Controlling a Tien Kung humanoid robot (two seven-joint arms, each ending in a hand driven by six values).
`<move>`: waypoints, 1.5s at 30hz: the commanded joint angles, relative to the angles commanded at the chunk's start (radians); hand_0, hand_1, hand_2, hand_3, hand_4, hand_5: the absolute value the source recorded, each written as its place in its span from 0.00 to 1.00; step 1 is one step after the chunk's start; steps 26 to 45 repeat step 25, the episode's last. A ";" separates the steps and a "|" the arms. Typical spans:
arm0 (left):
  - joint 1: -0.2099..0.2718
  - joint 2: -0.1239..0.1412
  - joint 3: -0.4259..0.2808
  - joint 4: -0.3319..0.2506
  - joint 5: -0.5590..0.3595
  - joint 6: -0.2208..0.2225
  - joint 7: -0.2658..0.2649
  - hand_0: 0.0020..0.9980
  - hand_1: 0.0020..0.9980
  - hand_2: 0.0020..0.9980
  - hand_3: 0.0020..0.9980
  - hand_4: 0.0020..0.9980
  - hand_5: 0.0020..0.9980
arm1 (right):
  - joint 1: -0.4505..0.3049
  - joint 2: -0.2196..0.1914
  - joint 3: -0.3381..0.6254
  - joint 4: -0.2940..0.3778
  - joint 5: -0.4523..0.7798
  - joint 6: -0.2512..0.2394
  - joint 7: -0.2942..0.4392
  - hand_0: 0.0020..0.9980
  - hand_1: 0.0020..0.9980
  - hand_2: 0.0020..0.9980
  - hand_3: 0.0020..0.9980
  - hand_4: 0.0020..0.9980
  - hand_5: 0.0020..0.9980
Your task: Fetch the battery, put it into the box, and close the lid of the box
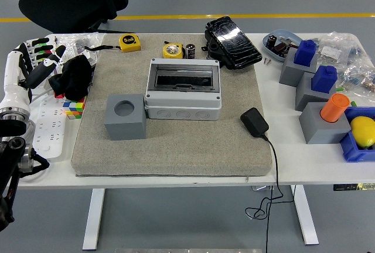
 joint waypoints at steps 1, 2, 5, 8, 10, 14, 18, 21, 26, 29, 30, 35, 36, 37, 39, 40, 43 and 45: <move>-0.001 0.001 0.002 0.001 -0.001 0.000 0.000 0.56 0.63 0.65 0.68 0.98 0.47 | 0.000 0.001 0.003 -0.001 0.001 0.000 0.001 0.58 0.63 0.66 0.55 0.95 0.50; -0.003 0.003 0.004 0.001 -0.001 0.000 -0.001 0.56 0.63 0.65 0.68 0.98 0.47 | 0.001 0.002 0.002 -0.002 0.002 0.000 0.001 0.58 0.63 0.66 0.55 0.95 0.50; -0.007 0.005 0.011 0.004 -0.003 0.000 -0.001 0.56 0.63 0.65 0.68 0.98 0.47 | 0.003 0.001 -0.004 0.000 -0.001 0.002 0.001 0.58 0.63 0.66 0.55 0.95 0.50; -0.009 0.006 0.018 0.004 -0.004 0.000 -0.001 0.56 0.63 0.65 0.68 0.97 0.47 | 0.005 -0.001 -0.014 0.001 0.001 0.002 -0.001 0.58 0.63 0.66 0.55 0.95 0.50; -0.010 0.008 0.019 0.005 -0.004 -0.001 -0.001 0.56 0.63 0.65 0.68 0.97 0.47 | 0.004 -0.002 -0.016 0.000 0.002 0.002 -0.002 0.58 0.63 0.66 0.55 0.95 0.50; -0.006 0.010 0.011 0.009 -0.003 0.001 -0.003 0.56 0.62 0.65 0.67 0.97 0.47 | -0.002 0.000 0.004 -0.004 0.002 0.000 0.001 0.58 0.63 0.66 0.55 0.95 0.50; -0.007 0.010 0.006 0.009 -0.003 0.000 -0.004 0.56 0.62 0.64 0.68 0.97 0.47 | -0.001 0.001 0.002 -0.002 -0.001 0.003 -0.001 0.58 0.63 0.66 0.55 0.95 0.50; -0.011 0.007 0.005 0.007 -0.002 0.000 -0.004 0.56 0.62 0.64 0.68 0.97 0.47 | 0.003 0.001 0.009 -0.001 -0.001 0.002 0.001 0.58 0.63 0.66 0.55 0.95 0.50; -0.022 0.001 0.000 0.006 -0.001 -0.001 -0.003 0.56 0.62 0.64 0.68 0.97 0.47 | 0.007 0.002 0.008 -0.001 0.003 0.003 0.002 0.58 0.63 0.66 0.55 0.95 0.50; -0.022 0.001 0.000 0.006 -0.001 -0.001 -0.003 0.56 0.62 0.64 0.68 0.97 0.47 | 0.007 0.002 0.008 -0.001 0.003 0.003 0.002 0.58 0.63 0.66 0.55 0.95 0.50; -0.022 0.001 0.000 0.006 -0.001 -0.001 -0.003 0.56 0.62 0.64 0.68 0.97 0.47 | 0.007 0.002 0.008 -0.001 0.003 0.003 0.002 0.58 0.63 0.66 0.55 0.95 0.50; -0.022 0.001 0.000 0.006 -0.001 -0.001 -0.003 0.56 0.62 0.64 0.68 0.97 0.47 | 0.007 0.002 0.008 -0.001 0.003 0.003 0.002 0.58 0.63 0.66 0.55 0.95 0.50; -0.022 0.001 0.000 0.006 -0.001 -0.001 -0.003 0.56 0.62 0.64 0.68 0.97 0.47 | 0.007 0.002 0.008 -0.001 0.003 0.003 0.002 0.58 0.63 0.66 0.55 0.95 0.50; -0.022 0.001 0.000 0.006 -0.001 -0.001 -0.003 0.56 0.62 0.64 0.68 0.97 0.47 | 0.007 0.002 0.008 -0.001 0.003 0.003 0.002 0.58 0.63 0.66 0.55 0.95 0.50; -0.022 0.001 0.000 0.006 -0.001 -0.001 -0.003 0.56 0.62 0.64 0.68 0.97 0.47 | 0.007 0.002 0.008 -0.001 0.003 0.003 0.002 0.58 0.63 0.66 0.55 0.95 0.50; -0.022 0.001 0.000 0.006 -0.001 -0.001 -0.003 0.56 0.62 0.64 0.68 0.97 0.47 | 0.007 0.002 0.008 -0.001 0.003 0.003 0.002 0.58 0.63 0.66 0.55 0.95 0.50; -0.022 0.001 0.000 0.006 -0.001 -0.001 -0.003 0.56 0.62 0.64 0.68 0.97 0.47 | 0.007 0.002 0.008 -0.001 0.003 0.003 0.002 0.58 0.63 0.66 0.55 0.95 0.50; -0.022 0.001 0.000 0.006 -0.001 -0.001 -0.003 0.56 0.62 0.64 0.68 0.97 0.47 | 0.007 0.002 0.008 -0.001 0.003 0.003 0.002 0.58 0.63 0.66 0.55 0.95 0.50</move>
